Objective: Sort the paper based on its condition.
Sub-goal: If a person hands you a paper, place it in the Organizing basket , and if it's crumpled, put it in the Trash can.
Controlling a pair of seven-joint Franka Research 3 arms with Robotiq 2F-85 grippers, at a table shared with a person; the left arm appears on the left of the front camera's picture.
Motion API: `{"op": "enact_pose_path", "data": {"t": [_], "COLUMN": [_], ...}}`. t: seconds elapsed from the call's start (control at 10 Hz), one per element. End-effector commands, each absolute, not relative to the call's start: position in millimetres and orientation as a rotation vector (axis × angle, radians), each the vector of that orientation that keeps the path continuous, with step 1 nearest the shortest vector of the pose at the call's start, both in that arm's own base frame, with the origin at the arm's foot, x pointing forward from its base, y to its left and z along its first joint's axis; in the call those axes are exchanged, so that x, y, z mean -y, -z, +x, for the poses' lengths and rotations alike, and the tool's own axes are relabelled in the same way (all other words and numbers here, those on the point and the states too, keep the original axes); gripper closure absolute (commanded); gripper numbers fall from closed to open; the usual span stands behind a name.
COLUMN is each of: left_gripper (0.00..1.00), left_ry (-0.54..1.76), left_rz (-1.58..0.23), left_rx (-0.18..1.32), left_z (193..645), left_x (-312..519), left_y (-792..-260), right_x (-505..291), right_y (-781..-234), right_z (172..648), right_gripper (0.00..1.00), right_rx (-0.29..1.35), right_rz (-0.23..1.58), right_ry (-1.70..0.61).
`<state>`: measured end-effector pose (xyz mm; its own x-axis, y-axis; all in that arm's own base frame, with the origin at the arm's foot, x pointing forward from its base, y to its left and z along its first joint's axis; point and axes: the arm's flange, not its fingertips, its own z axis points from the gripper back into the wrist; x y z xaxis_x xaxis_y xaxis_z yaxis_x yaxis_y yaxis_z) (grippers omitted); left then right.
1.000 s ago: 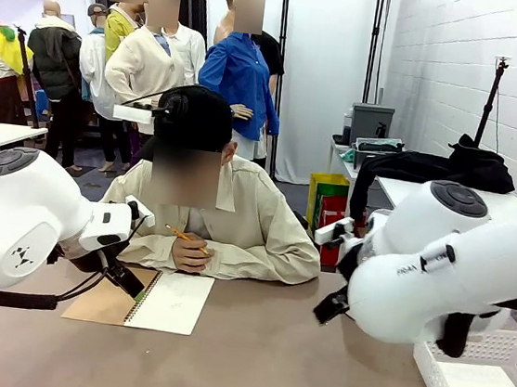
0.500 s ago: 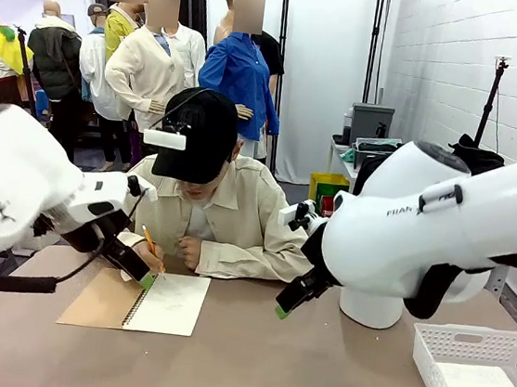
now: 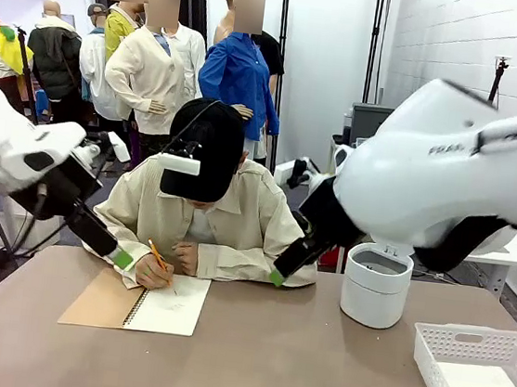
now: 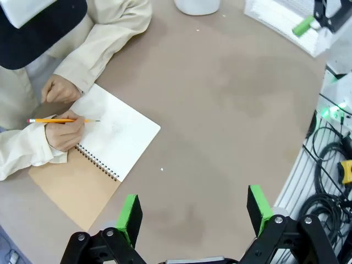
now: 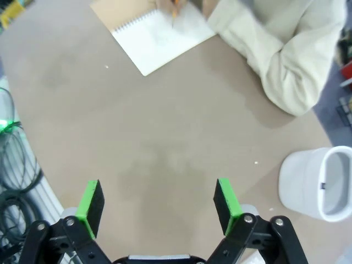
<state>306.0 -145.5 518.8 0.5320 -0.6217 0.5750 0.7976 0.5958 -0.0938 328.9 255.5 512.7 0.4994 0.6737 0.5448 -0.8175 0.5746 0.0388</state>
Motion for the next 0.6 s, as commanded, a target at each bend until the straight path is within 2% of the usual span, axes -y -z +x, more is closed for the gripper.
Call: {"op": "enact_pose_path", "data": {"t": [0.0, 0.5], "left_gripper": [0.00, 0.00], "left_ry": [0.902, 0.885], "left_rz": [-0.353, -0.285], "left_rx": [0.535, 0.674], "left_z": [301.5, 292.2], "left_x": [123.8, 98.5], "left_y": [-531.8, -581.5], "right_x": [-242.2, -219.9], "right_y": [-541.3, -601.3], "right_z": [320.5, 300.6], "right_gripper": [0.00, 0.00], "right_rx": [0.540, 0.600], "right_rz": [0.341, 0.238], "right_ry": [-0.959, -0.963]}}
